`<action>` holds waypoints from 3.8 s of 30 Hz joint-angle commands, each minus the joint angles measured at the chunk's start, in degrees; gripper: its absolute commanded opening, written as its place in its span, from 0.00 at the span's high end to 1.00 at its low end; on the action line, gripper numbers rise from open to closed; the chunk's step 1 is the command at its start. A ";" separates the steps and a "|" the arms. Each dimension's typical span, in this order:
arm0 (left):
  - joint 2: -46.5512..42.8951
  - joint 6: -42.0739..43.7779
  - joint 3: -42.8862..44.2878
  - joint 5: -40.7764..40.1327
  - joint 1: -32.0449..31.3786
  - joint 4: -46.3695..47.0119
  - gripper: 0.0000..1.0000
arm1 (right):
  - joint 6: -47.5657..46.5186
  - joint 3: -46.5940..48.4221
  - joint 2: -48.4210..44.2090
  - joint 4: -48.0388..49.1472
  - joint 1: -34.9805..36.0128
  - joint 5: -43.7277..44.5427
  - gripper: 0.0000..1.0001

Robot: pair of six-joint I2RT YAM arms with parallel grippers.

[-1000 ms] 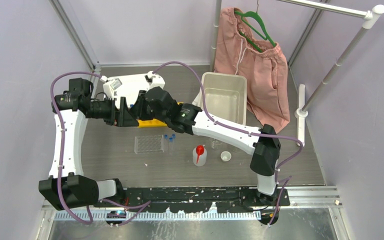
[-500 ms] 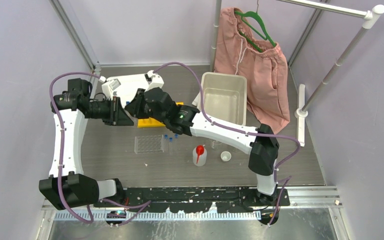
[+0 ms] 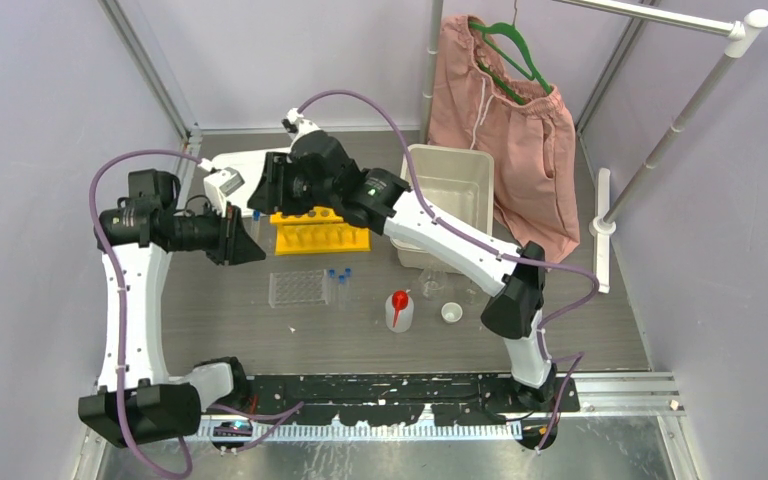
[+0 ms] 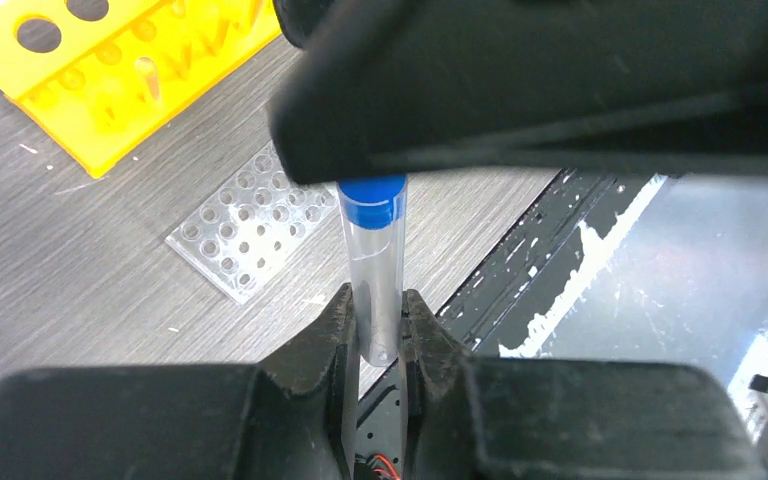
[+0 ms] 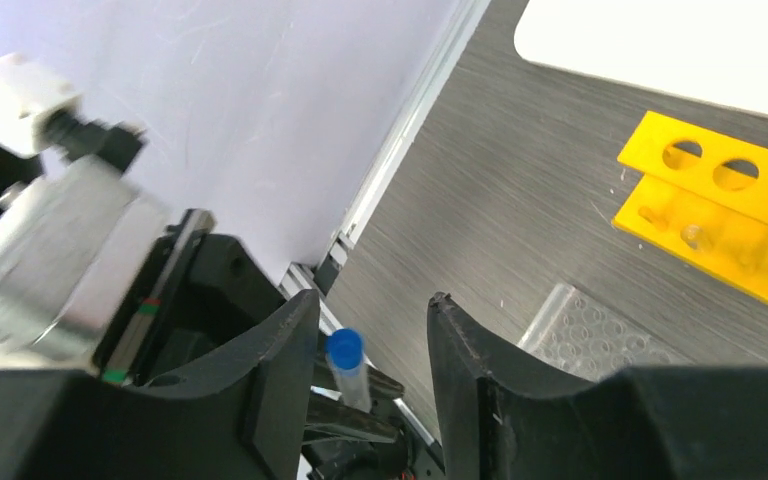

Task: Organize the chemistry lab equipment

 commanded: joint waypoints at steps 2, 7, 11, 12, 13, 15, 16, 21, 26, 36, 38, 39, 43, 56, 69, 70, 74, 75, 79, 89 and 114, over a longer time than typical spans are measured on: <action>-3.91 3.41 -1.12 2.22 -0.24 2.60 1.00 | -3.30 6.69 1.31 -7.63 -1.76 -11.43 0.51; -3.29 3.41 -0.77 1.86 -0.24 2.20 1.00 | -4.36 8.94 2.17 -9.40 -1.75 -14.69 0.52; -1.64 3.84 0.27 1.88 -0.23 0.17 1.00 | -3.94 9.22 2.46 -8.73 -1.78 -15.81 0.53; -1.10 4.13 0.57 2.01 -0.24 -0.43 1.00 | -3.78 9.48 2.67 -8.50 -1.75 -16.13 0.53; -0.57 4.21 0.86 2.11 -0.29 -0.90 1.00 | -3.75 9.94 2.78 -8.53 -1.82 -16.13 0.53; 0.30 4.13 1.10 1.97 -0.33 -1.20 1.00 | -3.85 10.59 2.84 -8.50 -1.84 -15.71 0.54; 0.50 4.14 1.10 1.87 -0.29 -1.23 1.00 | -3.83 10.66 2.84 -8.20 -1.84 -15.64 0.54; 0.53 3.54 0.92 1.42 -0.35 -0.18 1.00 | -3.78 10.80 3.73 -8.62 -1.83 -16.45 0.57; -0.20 3.43 0.21 2.11 -0.27 0.50 1.00 | -4.44 11.44 4.75 -10.76 -1.80 -15.16 0.60; -0.57 3.14 0.10 1.97 -0.32 0.34 1.00 | -3.92 13.15 5.81 -10.33 -1.74 -14.81 0.84; -0.79 3.13 -0.14 1.84 -0.35 0.42 0.99 | -4.27 12.85 5.24 -9.98 -1.80 -13.91 0.91; -0.80 2.94 -0.31 1.59 -0.32 0.62 0.90 | -4.53 12.56 4.88 -9.81 -1.76 -13.41 0.93; -0.54 -0.68 -1.16 -1.42 -0.27 2.45 0.24 | -6.78 10.63 2.89 -9.39 -1.87 -8.99 0.98; 8.95 -10.79 -0.52 -10.43 9.68 7.86 0.05 | -15.95 -15.04 -7.48 7.77 0.08 11.19 0.99; 12.97 -11.54 -0.37 -12.55 13.87 8.75 0.06 | -31.50 -27.52 0.96 33.53 9.19 18.55 0.99; 13.07 -11.49 -0.39 -12.50 13.91 8.78 0.06 | -32.08 -27.30 2.04 34.04 9.51 18.81 0.99; 13.08 -11.23 -0.28 -11.90 13.87 8.66 0.06 | -34.42 -27.64 5.55 37.38 10.10 20.12 0.99; 13.09 -11.20 -0.37 -11.72 13.86 8.62 0.07 | -34.77 -27.75 6.25 38.32 10.17 20.69 0.99; 12.78 -10.66 -0.72 -11.16 13.90 8.52 0.07 | -36.12 -28.93 8.40 41.30 10.20 22.43 0.99; 13.55 -9.85 -0.30 -11.17 13.94 8.26 0.07 | -35.92 -30.44 9.87 42.25 10.22 22.16 0.99; 13.49 -9.47 -0.48 -10.75 13.87 7.74 0.07 | -33.73 -32.18 8.20 41.01 10.23 18.56 0.99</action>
